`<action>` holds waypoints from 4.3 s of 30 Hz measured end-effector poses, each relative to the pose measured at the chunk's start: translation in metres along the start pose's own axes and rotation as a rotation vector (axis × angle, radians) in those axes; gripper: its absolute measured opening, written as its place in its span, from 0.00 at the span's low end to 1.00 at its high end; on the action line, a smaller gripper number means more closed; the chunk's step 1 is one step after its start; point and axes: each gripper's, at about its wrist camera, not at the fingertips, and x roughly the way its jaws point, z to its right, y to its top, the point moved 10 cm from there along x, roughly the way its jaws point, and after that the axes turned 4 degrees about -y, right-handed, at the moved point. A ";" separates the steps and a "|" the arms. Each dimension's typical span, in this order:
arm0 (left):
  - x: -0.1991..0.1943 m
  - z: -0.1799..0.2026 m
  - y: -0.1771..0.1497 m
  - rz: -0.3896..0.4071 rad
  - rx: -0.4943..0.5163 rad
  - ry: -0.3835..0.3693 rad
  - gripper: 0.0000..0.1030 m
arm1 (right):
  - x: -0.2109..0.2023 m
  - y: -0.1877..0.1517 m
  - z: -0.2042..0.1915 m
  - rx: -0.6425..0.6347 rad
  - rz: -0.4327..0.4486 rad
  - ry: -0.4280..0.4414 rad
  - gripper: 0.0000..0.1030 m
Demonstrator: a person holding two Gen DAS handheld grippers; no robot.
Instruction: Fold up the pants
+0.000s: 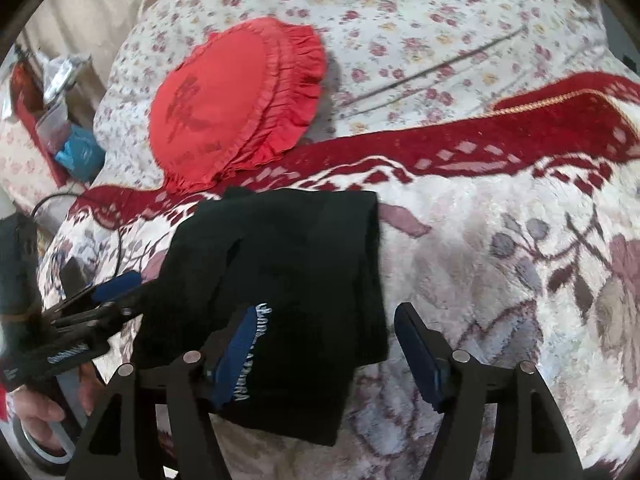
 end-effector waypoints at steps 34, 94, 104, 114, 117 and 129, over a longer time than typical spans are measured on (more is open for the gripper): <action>0.037 0.001 -0.001 -0.056 -0.040 -0.068 0.87 | 0.049 0.002 -0.001 0.036 -0.061 0.088 0.86; 0.006 -0.095 0.023 -0.014 -0.121 -0.070 0.40 | 0.062 0.024 -0.109 -0.149 -0.068 0.133 0.48; 0.009 -0.083 0.021 -0.004 -0.097 -0.041 0.50 | 0.093 0.026 -0.129 -0.087 -0.073 0.270 0.22; 0.003 -0.087 0.073 0.073 -0.059 -0.024 0.47 | 0.077 0.096 -0.145 -0.146 0.078 0.226 0.20; 0.033 -0.105 0.063 -0.008 -0.102 0.032 0.48 | 0.113 0.087 -0.129 -0.144 -0.001 0.130 0.26; -0.005 -0.125 0.052 0.070 -0.108 0.148 0.70 | 0.053 0.091 -0.127 -0.197 0.083 0.115 0.36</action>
